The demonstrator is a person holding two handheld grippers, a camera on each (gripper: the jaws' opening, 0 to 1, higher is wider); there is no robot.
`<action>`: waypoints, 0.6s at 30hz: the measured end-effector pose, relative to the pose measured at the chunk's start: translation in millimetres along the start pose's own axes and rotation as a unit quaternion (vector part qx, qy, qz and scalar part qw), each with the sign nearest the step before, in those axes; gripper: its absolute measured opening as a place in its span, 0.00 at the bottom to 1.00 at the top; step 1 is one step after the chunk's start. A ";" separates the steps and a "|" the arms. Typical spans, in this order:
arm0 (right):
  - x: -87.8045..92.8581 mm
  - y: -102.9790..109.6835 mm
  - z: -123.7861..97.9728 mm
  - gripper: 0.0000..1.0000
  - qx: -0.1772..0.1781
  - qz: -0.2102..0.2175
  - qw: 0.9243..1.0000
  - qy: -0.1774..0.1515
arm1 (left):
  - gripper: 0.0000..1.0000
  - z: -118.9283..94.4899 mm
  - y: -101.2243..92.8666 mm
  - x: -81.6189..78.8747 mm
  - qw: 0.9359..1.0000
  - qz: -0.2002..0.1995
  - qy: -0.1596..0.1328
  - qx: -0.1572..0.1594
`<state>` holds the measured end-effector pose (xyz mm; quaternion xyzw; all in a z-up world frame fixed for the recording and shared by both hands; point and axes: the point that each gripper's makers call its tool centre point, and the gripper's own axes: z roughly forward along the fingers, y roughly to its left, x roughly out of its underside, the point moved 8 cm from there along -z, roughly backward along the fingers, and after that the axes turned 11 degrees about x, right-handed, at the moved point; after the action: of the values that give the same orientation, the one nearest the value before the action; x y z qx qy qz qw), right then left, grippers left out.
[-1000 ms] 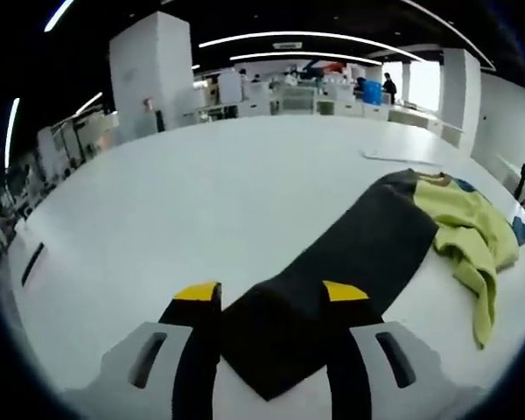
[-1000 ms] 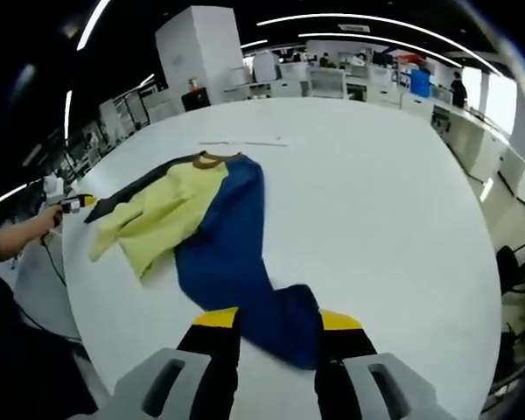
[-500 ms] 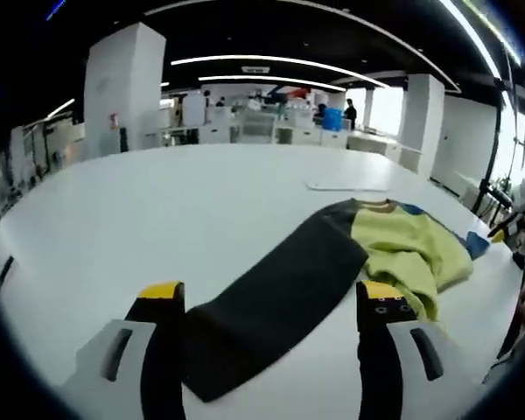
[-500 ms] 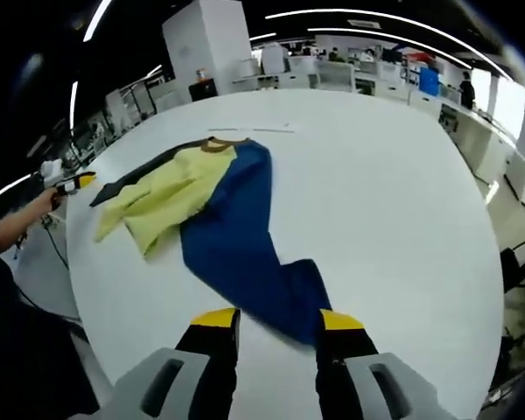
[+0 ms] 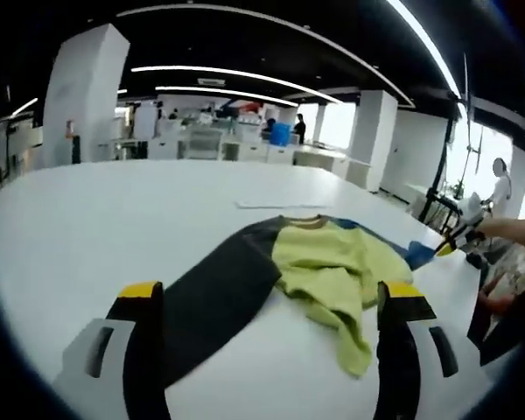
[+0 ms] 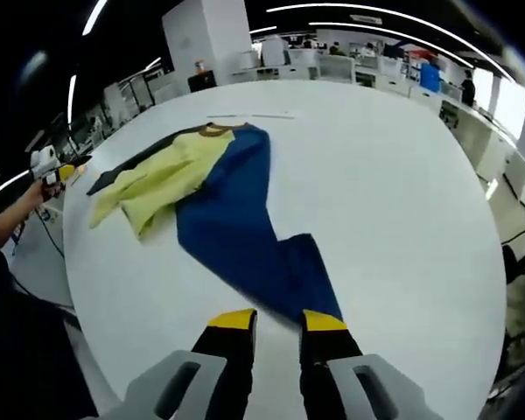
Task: Fold the garment on the visible template until the final outline fits inside the template.
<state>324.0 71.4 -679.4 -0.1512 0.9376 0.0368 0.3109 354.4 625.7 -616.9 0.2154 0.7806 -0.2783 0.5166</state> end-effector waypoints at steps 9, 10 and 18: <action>2.1 1.3 4.3 0.00 0.008 -0.016 1.000 -0.005 | 0.99 1.0 -20.2 -0.2 0.999 0.025 0.020 0.022; 2.9 0.6 5.1 0.00 0.010 -0.016 1.000 -0.005 | 0.99 0.8 -21.8 0.0 0.999 0.026 0.021 0.023; 2.3 7.3 -3.6 0.00 0.000 -0.006 1.000 -0.014 | 0.99 0.3 -33.2 -1.8 0.998 0.038 0.024 0.034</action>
<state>317.9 77.1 -678.1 -0.1564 0.9321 0.0372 0.3246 334.5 600.4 -608.3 0.2691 0.7742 -0.2790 0.5004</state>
